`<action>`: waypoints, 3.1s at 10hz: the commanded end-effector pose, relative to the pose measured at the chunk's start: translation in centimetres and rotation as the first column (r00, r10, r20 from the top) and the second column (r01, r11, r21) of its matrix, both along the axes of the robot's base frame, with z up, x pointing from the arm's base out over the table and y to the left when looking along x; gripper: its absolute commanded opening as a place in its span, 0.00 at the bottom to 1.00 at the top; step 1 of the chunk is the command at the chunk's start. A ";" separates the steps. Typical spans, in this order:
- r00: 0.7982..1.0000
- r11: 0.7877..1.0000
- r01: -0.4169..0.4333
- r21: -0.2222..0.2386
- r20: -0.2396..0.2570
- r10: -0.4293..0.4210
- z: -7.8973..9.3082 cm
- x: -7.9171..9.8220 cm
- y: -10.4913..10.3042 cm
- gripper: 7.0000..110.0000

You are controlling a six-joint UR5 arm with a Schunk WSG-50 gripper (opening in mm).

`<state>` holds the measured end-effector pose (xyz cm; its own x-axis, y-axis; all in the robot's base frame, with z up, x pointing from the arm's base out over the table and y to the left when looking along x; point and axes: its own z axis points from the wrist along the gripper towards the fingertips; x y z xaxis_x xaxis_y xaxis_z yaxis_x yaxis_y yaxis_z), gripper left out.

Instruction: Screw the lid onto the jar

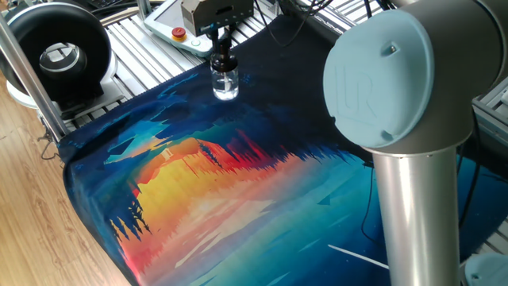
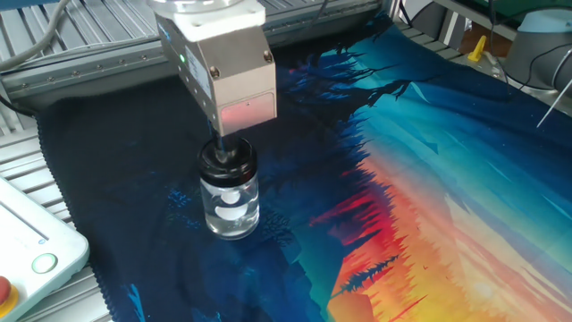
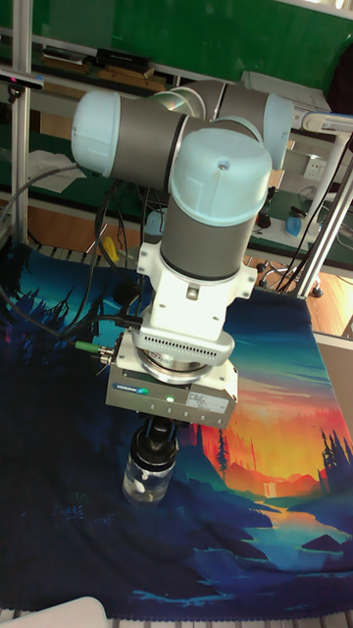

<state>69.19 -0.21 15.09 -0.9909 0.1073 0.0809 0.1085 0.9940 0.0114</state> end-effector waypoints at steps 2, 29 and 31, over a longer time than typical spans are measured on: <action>1.000 1.000 -0.002 0.010 0.003 0.002 -0.1 -0.2 0.0 0.00; 0.999 0.999 -0.041 0.003 0.025 0.041 -3.5 0.5 -1.0 0.00; 0.999 0.999 -0.047 0.008 0.027 0.047 -3.6 0.6 -0.8 0.00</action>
<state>69.68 -1.34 11.48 -0.9964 0.0629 0.0569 0.0634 0.9980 0.0070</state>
